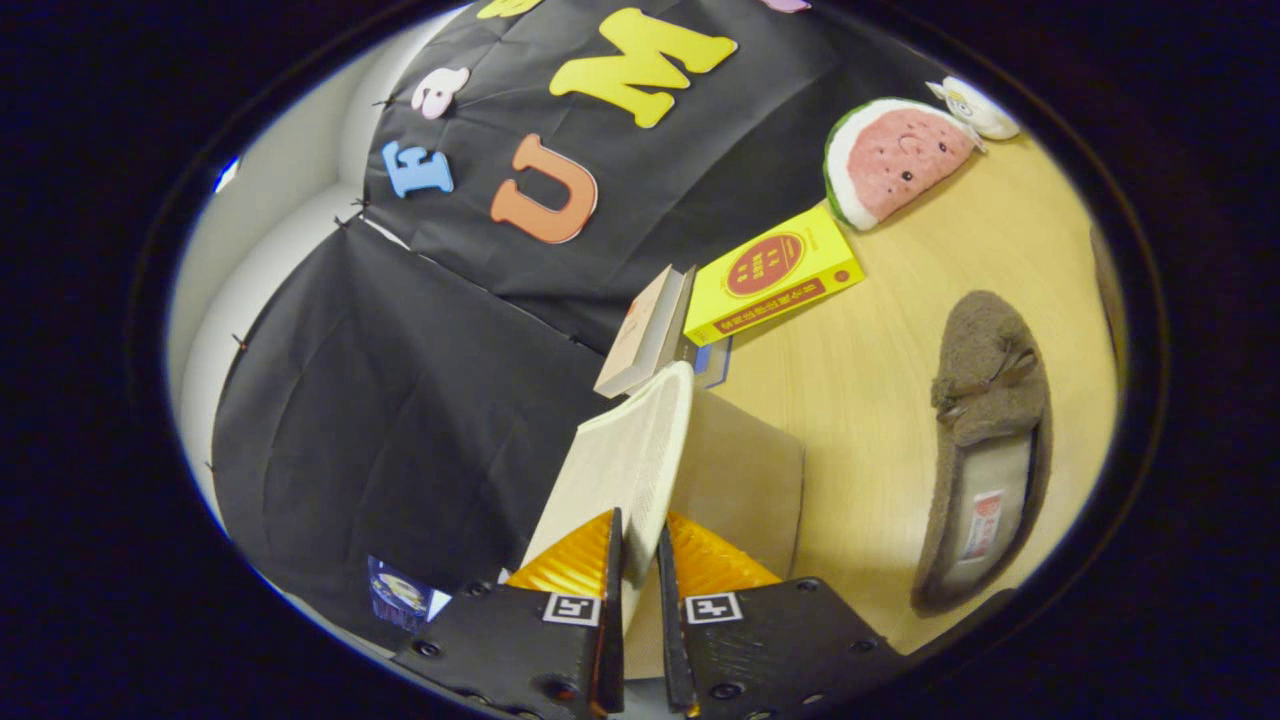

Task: Open the storage box then place both shoes into the box .Put the left shoe in first, then the right shoe, with the right side of both shoes facing outward in a uniform manner.

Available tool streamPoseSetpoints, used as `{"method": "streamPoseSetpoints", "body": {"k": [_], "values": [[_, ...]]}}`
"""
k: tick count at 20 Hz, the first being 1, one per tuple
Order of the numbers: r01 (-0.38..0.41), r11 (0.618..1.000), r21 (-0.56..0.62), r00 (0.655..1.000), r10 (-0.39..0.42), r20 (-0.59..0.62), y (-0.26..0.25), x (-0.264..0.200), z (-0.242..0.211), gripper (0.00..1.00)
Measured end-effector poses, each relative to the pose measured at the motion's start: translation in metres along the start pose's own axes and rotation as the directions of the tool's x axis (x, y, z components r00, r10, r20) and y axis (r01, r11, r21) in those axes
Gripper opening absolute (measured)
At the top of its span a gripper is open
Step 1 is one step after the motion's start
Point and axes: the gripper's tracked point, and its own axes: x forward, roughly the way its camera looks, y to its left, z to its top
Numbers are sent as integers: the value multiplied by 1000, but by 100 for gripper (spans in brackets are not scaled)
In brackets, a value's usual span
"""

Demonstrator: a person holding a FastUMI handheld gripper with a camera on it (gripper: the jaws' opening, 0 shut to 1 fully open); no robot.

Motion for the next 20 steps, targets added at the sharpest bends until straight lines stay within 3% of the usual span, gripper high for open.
{"method": "streamPoseSetpoints", "body": {"k": [3,11,20], "values": [[23,999,-34,1000,-23,0,16,-6,1,8],[-10,996,-91,997,17,76,108,-16,23,7],[-103,991,-91,989,112,99,220,34,22,9]]}}
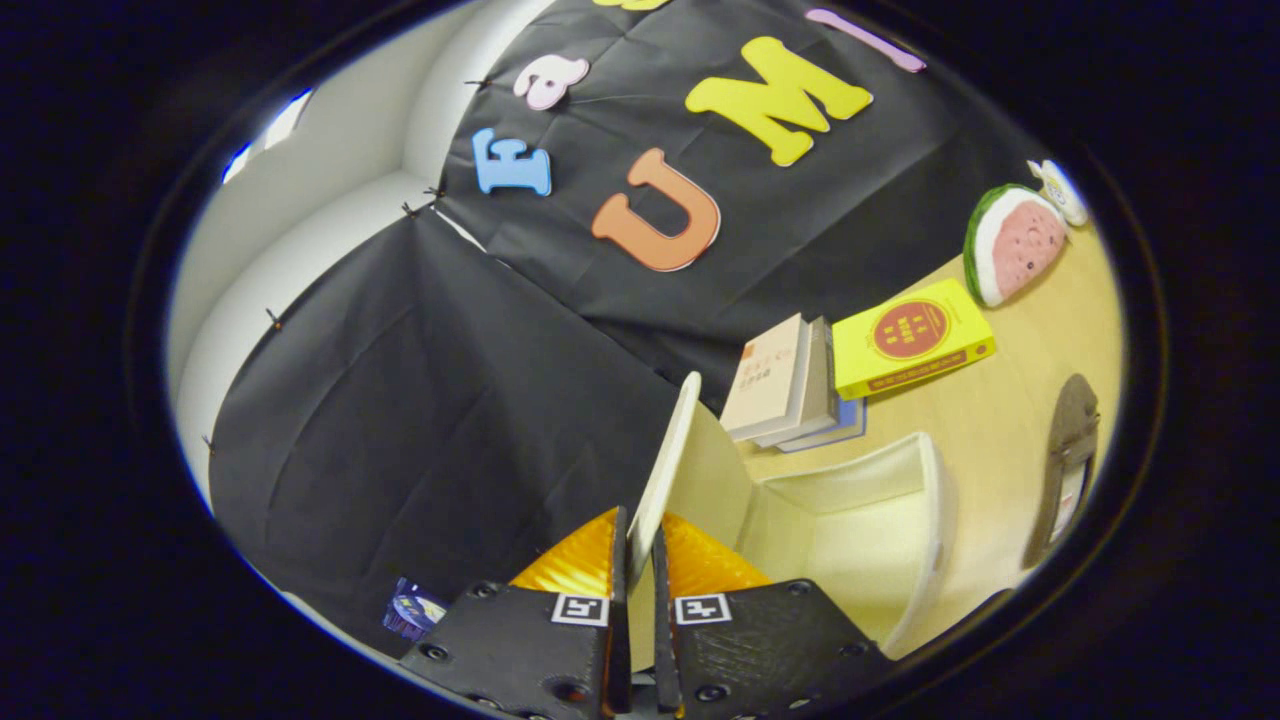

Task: Open the storage box then place both shoes into the box .Put the left shoe in first, then the right shoe, with the right side of both shoes facing outward in a uniform manner.

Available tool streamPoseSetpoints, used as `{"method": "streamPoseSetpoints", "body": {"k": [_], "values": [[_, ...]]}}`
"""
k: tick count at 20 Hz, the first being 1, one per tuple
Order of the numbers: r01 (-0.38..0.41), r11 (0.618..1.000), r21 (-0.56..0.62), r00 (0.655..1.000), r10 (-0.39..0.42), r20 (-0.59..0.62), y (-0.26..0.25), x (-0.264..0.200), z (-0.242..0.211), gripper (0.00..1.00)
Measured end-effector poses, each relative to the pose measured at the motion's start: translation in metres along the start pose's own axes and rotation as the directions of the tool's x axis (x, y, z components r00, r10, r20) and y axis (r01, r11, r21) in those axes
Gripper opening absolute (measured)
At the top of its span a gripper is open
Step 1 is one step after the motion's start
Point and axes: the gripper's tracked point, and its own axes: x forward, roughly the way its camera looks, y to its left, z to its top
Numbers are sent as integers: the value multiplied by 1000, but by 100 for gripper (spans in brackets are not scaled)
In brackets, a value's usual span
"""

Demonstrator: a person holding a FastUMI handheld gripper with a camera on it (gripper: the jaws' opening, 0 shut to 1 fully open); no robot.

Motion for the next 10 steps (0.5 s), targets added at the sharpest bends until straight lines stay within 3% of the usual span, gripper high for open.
{"method": "streamPoseSetpoints", "body": {"k": [7,10], "values": [[17,998,-52,999,-19,-35,61,68,-34,13],[31,993,-113,997,-39,-66,73,94,-53,41]]}}
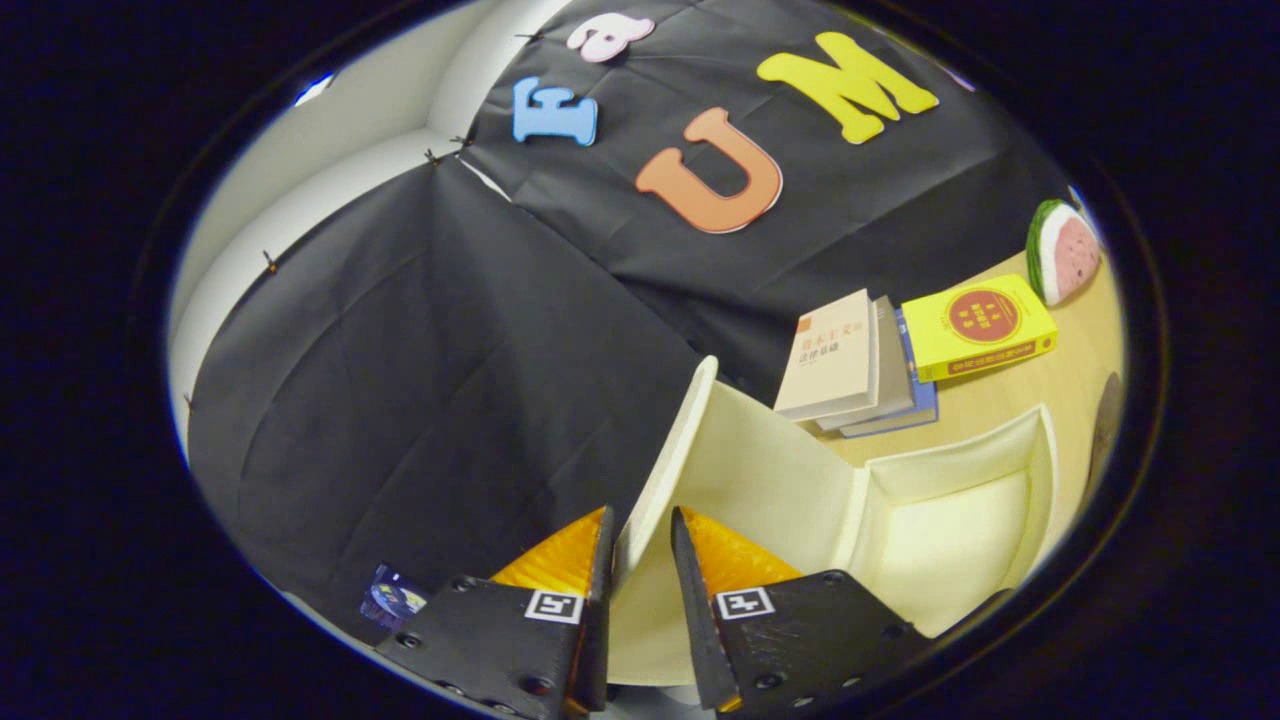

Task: Open the storage box then place both shoes into the box .Put the left shoe in first, then the right shoe, with the right side of both shoes facing outward in a uniform manner.

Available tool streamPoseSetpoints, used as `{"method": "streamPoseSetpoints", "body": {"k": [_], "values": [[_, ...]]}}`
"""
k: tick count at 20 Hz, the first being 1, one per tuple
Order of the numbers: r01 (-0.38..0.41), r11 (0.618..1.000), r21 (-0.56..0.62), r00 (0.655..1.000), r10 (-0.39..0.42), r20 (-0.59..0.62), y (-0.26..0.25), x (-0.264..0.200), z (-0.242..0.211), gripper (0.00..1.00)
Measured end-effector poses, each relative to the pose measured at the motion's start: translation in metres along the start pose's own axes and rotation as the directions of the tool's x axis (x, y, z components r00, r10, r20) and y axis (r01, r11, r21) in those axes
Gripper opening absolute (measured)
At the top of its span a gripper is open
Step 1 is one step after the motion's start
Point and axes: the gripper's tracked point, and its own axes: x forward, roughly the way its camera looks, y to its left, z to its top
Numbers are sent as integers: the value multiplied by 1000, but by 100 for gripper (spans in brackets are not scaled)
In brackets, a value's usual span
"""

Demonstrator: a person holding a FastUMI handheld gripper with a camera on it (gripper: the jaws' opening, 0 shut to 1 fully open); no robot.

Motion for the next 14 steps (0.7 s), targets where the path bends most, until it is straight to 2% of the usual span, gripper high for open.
{"method": "streamPoseSetpoints", "body": {"k": [4,7,8,10,12,14], "values": [[51,988,-144,999,-50,12,7,3,-6,77],[138,951,-277,990,-124,67,-5,-7,0,95],[183,931,-316,983,-163,89,-12,-12,2,95],[287,866,-410,957,-248,148,-31,-26,10,95],[416,774,-477,909,-352,222,-59,-44,18,96],[481,720,-500,876,-404,262,-81,-57,20,96]]}}
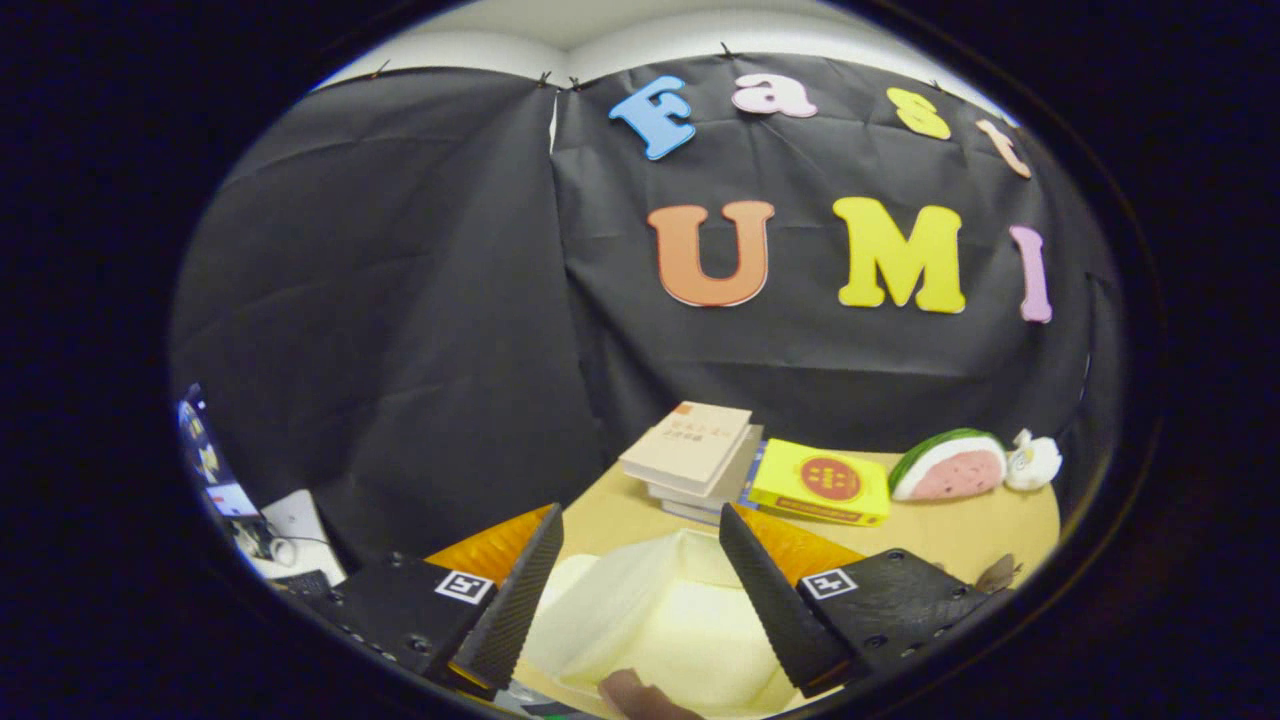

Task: Open the storage box then place both shoes into the box .Put the left shoe in first, then the right shoe, with the right side of both shoes facing outward in a uniform manner.

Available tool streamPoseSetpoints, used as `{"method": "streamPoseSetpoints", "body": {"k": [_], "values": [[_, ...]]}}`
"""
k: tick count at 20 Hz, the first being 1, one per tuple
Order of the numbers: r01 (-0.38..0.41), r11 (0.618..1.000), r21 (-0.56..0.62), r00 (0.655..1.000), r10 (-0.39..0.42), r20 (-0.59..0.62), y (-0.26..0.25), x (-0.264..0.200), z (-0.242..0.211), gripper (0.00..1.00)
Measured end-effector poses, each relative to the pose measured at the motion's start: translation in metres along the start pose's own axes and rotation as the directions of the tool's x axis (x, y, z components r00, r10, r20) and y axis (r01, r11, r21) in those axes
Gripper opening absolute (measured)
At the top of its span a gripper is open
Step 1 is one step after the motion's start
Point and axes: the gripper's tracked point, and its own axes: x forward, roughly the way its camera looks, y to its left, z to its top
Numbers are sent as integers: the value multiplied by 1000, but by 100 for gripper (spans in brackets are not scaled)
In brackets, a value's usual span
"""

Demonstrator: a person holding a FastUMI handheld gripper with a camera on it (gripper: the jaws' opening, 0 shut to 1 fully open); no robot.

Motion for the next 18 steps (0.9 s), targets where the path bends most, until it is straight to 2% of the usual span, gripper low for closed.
{"method": "streamPoseSetpoints", "body": {"k": [7,11,14,18], "values": [[191,981,-18,981,-192,-24,-118,-27,-45,95],[318,948,13,944,-315,-95,-208,-43,-82,95],[372,927,36,914,-360,-189,-264,-51,-120,96],[433,899,59,858,-391,-334,-316,-51,-181,96]]}}
